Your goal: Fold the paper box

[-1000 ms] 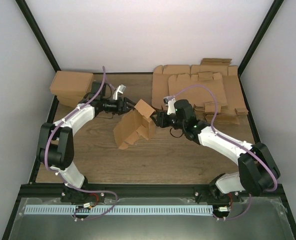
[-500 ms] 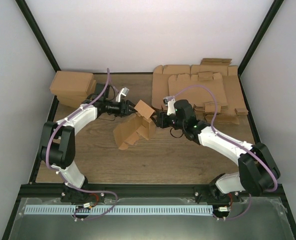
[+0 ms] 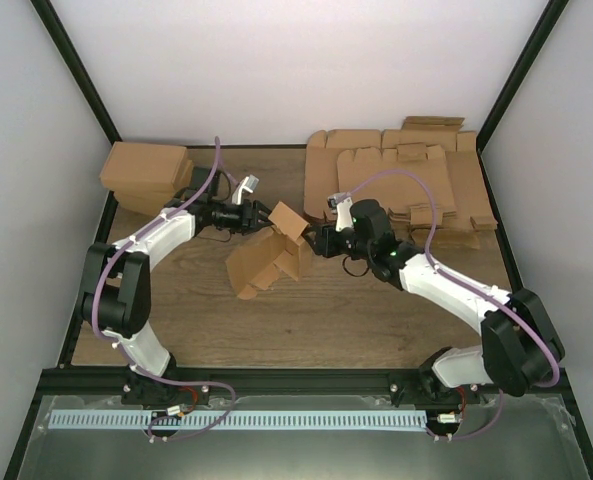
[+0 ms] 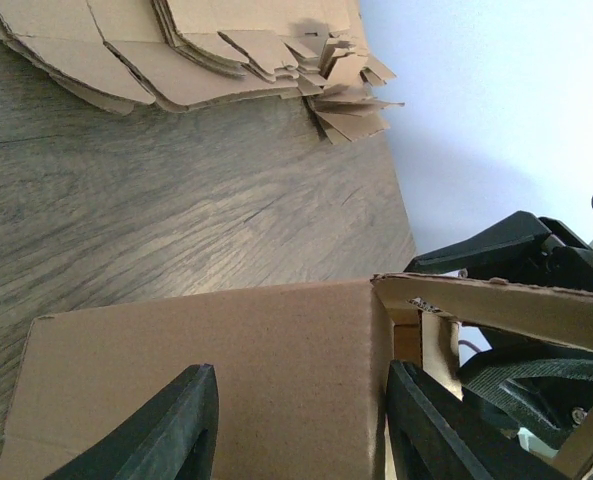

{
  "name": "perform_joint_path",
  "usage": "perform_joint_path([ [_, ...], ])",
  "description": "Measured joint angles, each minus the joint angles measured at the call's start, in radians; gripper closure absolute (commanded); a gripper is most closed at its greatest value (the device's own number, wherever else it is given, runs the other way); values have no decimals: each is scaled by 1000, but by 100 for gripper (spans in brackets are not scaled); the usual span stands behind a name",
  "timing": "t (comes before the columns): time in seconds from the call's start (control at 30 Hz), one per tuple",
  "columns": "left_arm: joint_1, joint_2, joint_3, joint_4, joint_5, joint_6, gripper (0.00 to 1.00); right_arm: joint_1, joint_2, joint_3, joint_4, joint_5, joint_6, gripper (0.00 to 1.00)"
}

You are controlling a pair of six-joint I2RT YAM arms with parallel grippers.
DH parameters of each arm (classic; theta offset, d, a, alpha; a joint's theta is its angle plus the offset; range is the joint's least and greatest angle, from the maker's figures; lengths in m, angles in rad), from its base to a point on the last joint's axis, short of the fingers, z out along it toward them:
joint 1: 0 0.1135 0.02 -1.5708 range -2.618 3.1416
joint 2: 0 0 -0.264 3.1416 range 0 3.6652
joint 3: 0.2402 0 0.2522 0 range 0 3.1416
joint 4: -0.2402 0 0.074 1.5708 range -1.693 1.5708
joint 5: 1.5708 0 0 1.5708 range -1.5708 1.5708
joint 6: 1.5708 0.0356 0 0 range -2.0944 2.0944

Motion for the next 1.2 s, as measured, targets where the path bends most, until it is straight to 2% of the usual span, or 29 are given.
perform_joint_path([
  [0.43,0,0,0,0,-8,0,51,0,-90,-1,-56,1,-53,44],
  [0.83,0,0,0,0,-8,0,52,0,-237,-37,-141,8,-96,41],
  [0.93,0,0,0,0,-8,0,52,0,-256,18,-199,8,-110,36],
  [1.03,0,0,0,0,-8,0,52,0,-216,144,-267,8,-135,31],
  [1.1,0,0,0,0,-8,0,52,0,-172,243,-299,16,-155,31],
  [1.2,0,0,0,0,-8,0,52,0,-140,308,-325,39,-184,33],
])
